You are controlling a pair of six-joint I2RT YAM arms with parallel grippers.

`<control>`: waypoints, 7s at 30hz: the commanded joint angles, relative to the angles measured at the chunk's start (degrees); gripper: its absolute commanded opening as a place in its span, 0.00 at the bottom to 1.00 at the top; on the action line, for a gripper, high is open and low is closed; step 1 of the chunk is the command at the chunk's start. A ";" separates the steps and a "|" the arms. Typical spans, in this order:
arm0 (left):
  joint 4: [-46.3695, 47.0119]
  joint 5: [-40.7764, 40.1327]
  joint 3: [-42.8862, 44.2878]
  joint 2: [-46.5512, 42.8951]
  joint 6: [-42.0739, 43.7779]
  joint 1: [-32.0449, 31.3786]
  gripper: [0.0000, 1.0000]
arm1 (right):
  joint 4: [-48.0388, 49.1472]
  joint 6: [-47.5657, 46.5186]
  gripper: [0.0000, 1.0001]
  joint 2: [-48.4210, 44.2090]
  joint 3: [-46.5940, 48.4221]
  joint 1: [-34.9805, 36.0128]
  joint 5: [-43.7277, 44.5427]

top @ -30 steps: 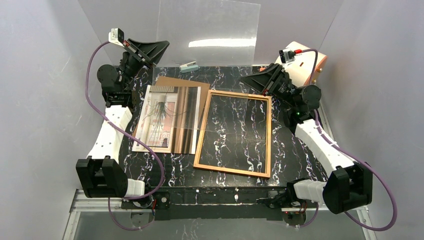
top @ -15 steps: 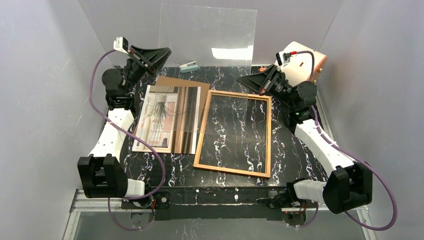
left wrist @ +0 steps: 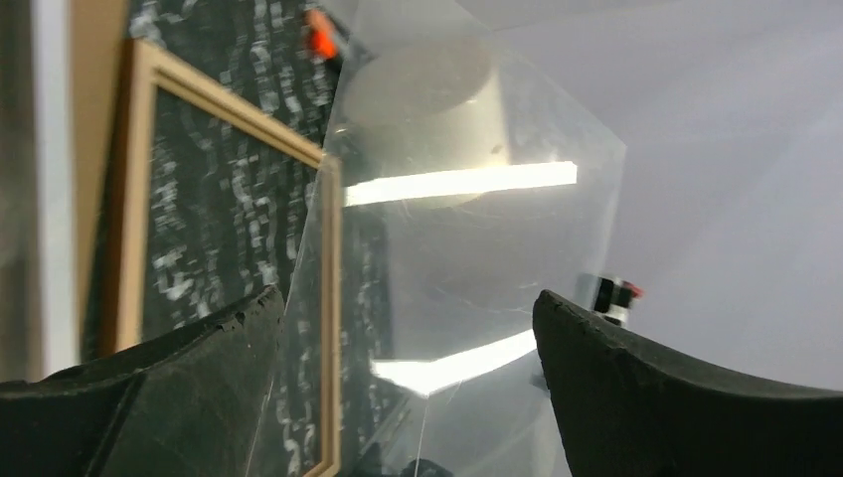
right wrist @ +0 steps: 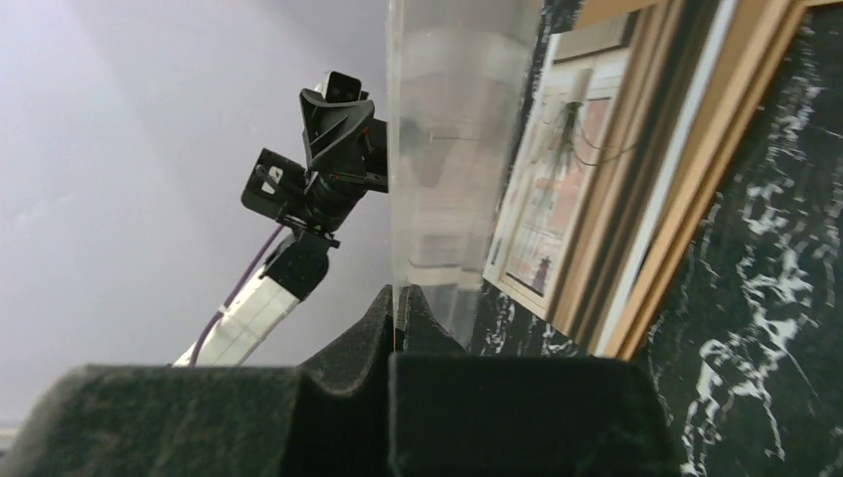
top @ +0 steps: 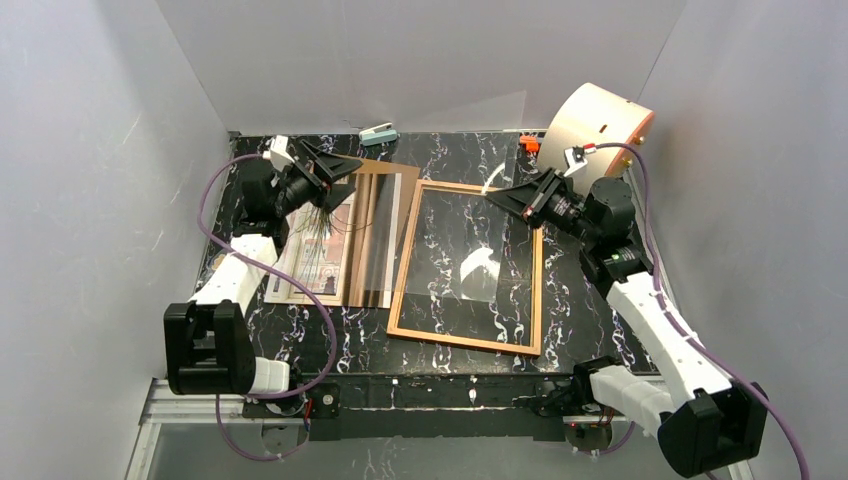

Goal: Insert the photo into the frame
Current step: Place the photo frame item in the photo frame.

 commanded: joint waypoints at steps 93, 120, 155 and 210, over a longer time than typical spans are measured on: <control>-28.62 -14.52 5.06 24.75 34.75 -18.64 0.36 | -21.49 -15.19 0.01 9.69 5.61 -1.64 2.16; -28.31 -15.19 4.33 24.49 34.91 -19.34 0.22 | -17.18 -1.98 0.01 8.18 1.09 -1.77 2.81; -28.33 -14.58 4.42 24.64 34.82 -19.49 0.11 | -16.74 -8.90 0.01 10.59 0.55 -1.94 2.01; -30.86 -16.25 6.41 25.75 35.29 -19.70 0.11 | 0.61 -9.45 0.16 2.53 -20.75 -2.82 0.17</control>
